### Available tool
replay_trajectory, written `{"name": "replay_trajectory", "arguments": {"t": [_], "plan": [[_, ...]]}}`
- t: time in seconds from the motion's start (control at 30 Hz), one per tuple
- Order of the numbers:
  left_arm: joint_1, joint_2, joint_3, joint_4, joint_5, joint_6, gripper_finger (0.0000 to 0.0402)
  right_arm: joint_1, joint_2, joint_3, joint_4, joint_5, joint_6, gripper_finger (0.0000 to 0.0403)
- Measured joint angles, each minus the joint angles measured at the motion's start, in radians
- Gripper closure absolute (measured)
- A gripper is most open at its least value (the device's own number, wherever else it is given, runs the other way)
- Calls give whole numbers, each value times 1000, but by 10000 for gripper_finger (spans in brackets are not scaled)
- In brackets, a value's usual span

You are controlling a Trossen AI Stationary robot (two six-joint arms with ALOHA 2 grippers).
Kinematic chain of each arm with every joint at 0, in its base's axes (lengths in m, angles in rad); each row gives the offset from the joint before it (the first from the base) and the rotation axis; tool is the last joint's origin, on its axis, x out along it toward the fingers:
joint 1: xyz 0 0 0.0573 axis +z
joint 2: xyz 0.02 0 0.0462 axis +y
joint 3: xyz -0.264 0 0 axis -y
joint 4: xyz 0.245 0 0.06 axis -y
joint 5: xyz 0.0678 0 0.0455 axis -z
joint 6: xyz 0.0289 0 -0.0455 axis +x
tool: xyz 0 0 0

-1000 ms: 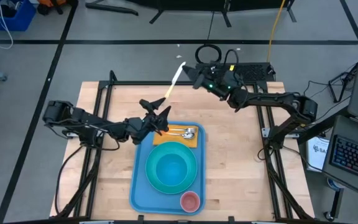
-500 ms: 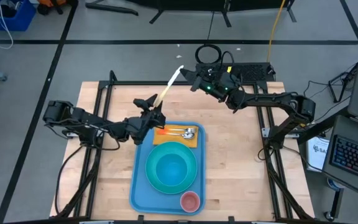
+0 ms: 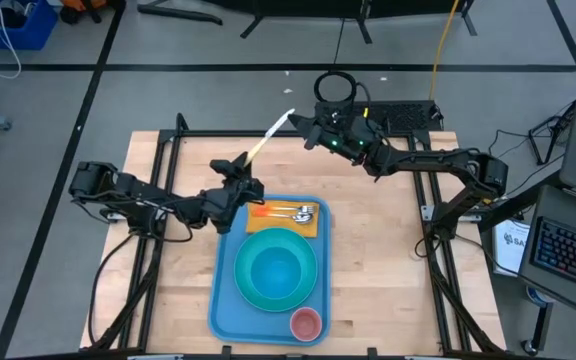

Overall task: Set up tray
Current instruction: Put the light green knife on top of the orange napkin to the bottom of the orange spoon

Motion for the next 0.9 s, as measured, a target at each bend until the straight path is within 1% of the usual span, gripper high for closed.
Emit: {"name": "replay_trajectory", "arguments": {"t": [0.17, 0.33, 0.4, 0.53, 0.57, 0.77, 0.9], "plan": [[0, 0, 0, 0, -27, 7, 300, 7, 0, 1, -14, -23, -2, 403], [0, 0, 0, 1, -33, 14, 302, 15, 0, -2, -25, -33, -3, 403], [0, 0, 0, 2, -45, 13, 312, 18, 0, -2, -38, -46, 2, 403], [-7, -1, 0, 10, -58, 5, 349, 35, 1, -5, -87, -50, -3, 403], [-9, -3, 0, 10, -57, 5, 352, 41, 1, -5, -96, -53, -3, 403], [-28, -1, 0, 3, -49, -2, 352, 80, 1, -5, -146, -56, -57, 403], [-43, -1, 0, -9, -32, 7, 350, 104, 1, -5, -136, -56, -76, 403]]}}
